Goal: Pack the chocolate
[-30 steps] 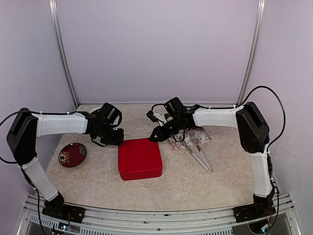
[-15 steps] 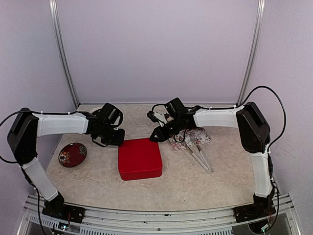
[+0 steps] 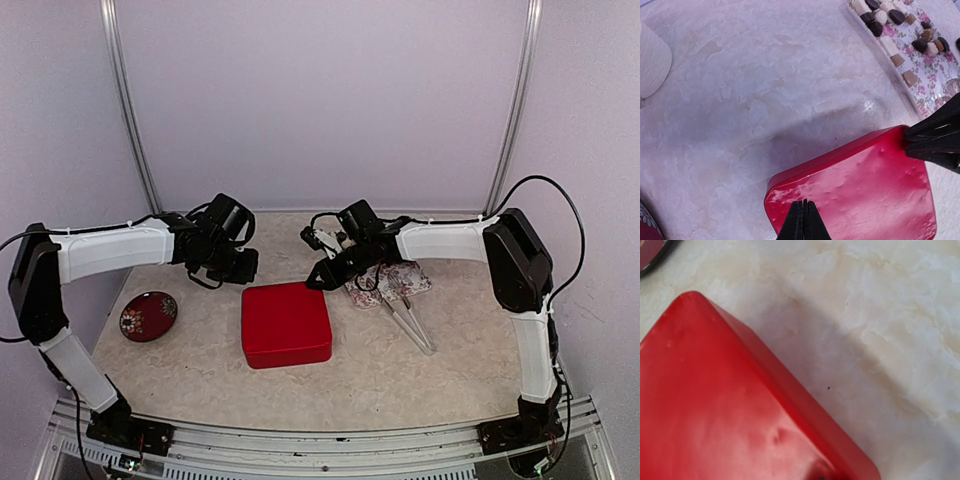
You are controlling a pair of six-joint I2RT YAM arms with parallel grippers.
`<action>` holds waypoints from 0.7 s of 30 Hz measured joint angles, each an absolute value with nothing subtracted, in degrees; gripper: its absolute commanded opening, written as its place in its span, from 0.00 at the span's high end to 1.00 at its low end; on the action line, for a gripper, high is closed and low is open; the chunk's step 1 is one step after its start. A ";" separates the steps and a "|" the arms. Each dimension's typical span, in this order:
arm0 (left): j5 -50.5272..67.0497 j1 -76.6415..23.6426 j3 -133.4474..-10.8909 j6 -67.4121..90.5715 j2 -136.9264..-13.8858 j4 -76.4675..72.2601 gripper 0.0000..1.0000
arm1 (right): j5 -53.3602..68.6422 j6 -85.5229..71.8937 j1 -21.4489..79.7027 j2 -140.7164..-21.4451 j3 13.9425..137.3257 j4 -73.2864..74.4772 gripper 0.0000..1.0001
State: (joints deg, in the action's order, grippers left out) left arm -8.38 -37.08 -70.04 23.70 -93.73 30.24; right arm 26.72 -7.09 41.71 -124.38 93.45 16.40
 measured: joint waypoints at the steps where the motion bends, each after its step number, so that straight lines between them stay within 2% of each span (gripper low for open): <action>1: -8.29 -37.04 -68.82 23.68 -93.93 30.13 0.97 | 26.70 -7.09 41.71 -124.38 93.45 16.43 0.81; 5: -7.77 -36.77 -64.64 23.73 -97.76 28.75 0.97 | 26.70 -7.05 41.71 -124.27 93.21 16.25 0.81; 10: -7.46 -36.80 -65.23 23.70 -98.32 27.68 0.95 | 26.72 -7.01 41.67 -123.94 92.64 15.90 0.80; 12: -7.60 -36.77 -65.78 23.70 -98.26 28.86 0.89 | 26.72 -7.01 41.67 -123.83 92.53 15.86 0.79; 15: -7.77 -36.69 -65.95 23.66 -97.14 29.71 0.72 | 26.72 -7.14 41.67 -123.22 91.98 15.99 0.73; 21: -6.70 -35.70 -62.74 24.91 -88.82 29.56 0.50 | 27.62 -8.19 41.47 -118.24 86.91 17.23 0.51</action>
